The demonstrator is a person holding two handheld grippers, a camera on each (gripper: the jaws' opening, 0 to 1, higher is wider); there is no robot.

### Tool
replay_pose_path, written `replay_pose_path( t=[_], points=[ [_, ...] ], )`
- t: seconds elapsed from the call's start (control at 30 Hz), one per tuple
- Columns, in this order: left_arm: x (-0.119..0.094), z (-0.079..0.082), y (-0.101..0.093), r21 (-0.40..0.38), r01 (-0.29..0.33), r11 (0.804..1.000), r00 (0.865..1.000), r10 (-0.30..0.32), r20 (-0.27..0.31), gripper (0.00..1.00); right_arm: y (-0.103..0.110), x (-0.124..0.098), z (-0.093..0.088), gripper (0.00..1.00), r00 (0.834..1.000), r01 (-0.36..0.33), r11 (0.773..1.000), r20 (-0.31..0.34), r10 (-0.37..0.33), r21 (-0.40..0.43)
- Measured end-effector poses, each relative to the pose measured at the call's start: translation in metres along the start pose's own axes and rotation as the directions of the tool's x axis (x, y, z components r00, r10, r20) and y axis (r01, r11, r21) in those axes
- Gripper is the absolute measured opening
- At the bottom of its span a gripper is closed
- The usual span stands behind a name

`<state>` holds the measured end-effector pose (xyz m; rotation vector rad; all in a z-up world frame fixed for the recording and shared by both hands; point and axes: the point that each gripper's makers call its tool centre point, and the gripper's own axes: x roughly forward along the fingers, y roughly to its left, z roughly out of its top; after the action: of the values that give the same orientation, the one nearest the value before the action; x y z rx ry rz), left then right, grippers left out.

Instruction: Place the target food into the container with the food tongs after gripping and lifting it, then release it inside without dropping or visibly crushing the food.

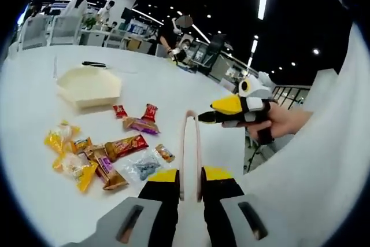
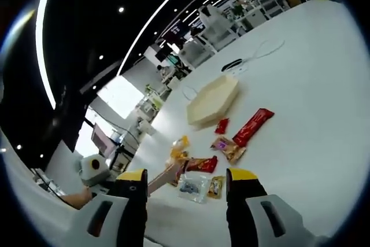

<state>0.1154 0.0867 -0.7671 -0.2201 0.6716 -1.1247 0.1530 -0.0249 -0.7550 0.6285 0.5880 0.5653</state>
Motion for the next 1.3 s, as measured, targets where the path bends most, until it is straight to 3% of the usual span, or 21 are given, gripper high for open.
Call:
replay_pose_path(
  t=[0.17,0.33,0.5,0.7,0.73,0.87,1.03,1.07,1.13,1.3],
  points=[
    [0.001,0.012,-0.006,-0.009,0.041,0.999,0.999,-0.041,0.008,0.12,0.008,-0.001,0.006,0.52,0.998,-0.048,0.999,0.029,0.048,0.014],
    [0.002,0.018,-0.007,0.003,0.049,0.999,0.999,-0.049,0.013,0.12,0.007,-0.001,0.005,0.49,0.999,-0.042,0.999,0.020,0.042,-0.005],
    [0.003,0.033,-0.017,-0.074,0.114,0.991,0.991,-0.108,0.073,0.11,0.012,-0.002,0.006,0.49,0.998,-0.065,0.998,0.027,0.065,-0.001],
    [0.006,0.032,-0.024,-0.061,0.136,0.989,0.990,-0.133,0.052,0.11,0.021,0.000,0.004,0.46,0.993,-0.109,0.994,0.036,0.109,0.011],
    [0.005,0.032,-0.027,-0.070,0.151,0.986,0.988,-0.149,0.046,0.11,0.030,0.000,0.012,0.44,0.986,-0.148,0.988,0.080,0.144,0.040],
    [-0.006,0.043,-0.032,-0.114,0.199,0.973,0.978,-0.191,0.079,0.13,0.044,-0.003,0.017,0.41,0.977,-0.204,0.978,0.078,0.201,0.037],
    [-0.009,0.042,-0.033,-0.127,0.221,0.967,0.975,-0.215,0.063,0.13,0.057,-0.002,0.017,0.36,0.964,-0.260,0.965,0.067,0.258,0.018],
    [-0.010,0.040,-0.036,-0.149,0.244,0.958,0.970,-0.238,0.055,0.13,0.067,-0.003,0.016,0.33,0.950,-0.309,0.951,0.061,0.306,0.035],
    [-0.009,0.038,-0.039,-0.162,0.262,0.951,0.965,-0.258,0.046,0.13,0.076,-0.003,0.013,0.25,0.938,-0.347,0.937,0.037,0.346,0.031],
    [-0.007,0.040,-0.046,-0.174,0.294,0.940,0.956,-0.289,0.054,0.13,0.087,-0.004,0.006,0.23,0.925,-0.381,0.924,0.008,0.381,0.027]
  ],
)
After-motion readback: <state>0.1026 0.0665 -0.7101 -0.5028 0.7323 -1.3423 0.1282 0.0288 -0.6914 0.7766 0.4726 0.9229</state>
